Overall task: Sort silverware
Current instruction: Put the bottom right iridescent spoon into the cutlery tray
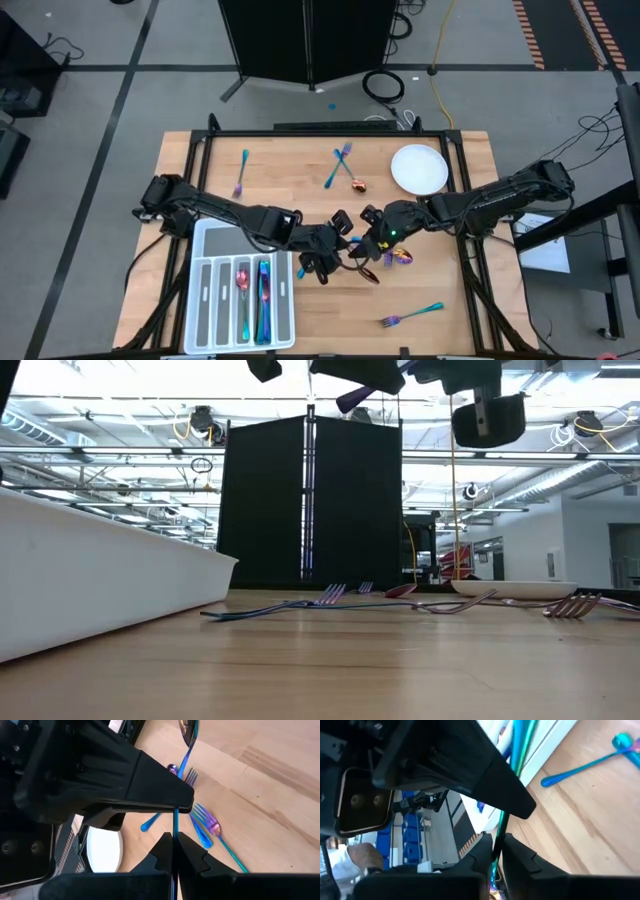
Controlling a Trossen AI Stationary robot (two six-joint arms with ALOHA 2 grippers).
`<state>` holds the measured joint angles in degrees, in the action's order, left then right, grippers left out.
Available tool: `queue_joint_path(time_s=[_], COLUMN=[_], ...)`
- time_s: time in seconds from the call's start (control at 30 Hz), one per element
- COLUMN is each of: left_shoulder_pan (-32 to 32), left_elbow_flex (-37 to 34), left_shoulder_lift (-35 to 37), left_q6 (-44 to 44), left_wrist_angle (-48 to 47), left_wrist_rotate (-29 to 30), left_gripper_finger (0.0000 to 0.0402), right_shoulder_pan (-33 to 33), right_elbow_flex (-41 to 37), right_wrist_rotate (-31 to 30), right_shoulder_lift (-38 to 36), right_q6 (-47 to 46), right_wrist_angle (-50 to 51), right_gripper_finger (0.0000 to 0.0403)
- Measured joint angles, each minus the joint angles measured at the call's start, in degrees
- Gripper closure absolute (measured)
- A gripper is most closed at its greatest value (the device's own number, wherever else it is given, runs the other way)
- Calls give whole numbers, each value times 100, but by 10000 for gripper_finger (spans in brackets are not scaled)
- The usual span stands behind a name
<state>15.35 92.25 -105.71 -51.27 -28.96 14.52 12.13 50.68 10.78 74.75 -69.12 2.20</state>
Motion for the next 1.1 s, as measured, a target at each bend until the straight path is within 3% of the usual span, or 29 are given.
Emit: queue_joint_path(time_s=[0.27,0.47,0.53,0.8,1.1], left_shoulder_pan=[-4,56,93,75,381], left_elbow_flex=[20,0,0,2,9], left_shoulder_lift=[4,-16,-9,398,710], left_q6=[457,564,999,4452,10549], left_wrist_angle=[-103,-663,-906,-2677,-5845], left_wrist_rotate=[121,100,121,-674,-609], left_gripper_finger=[394,394,395,395,395], right_shoulder_pan=[-75,-199,-250,-309,-308], right_elbow_flex=[0,26,24,17,11], right_wrist_rotate=[-37,-60,-55,-240,-378], right_shoulder_lift=[-258,-634,-747,-1051,-1059], right_q6=[504,926,1081,1574,2410], right_wrist_angle=[205,703,845,1459,1641], right_gripper_finger=[345,340,340,339,339])
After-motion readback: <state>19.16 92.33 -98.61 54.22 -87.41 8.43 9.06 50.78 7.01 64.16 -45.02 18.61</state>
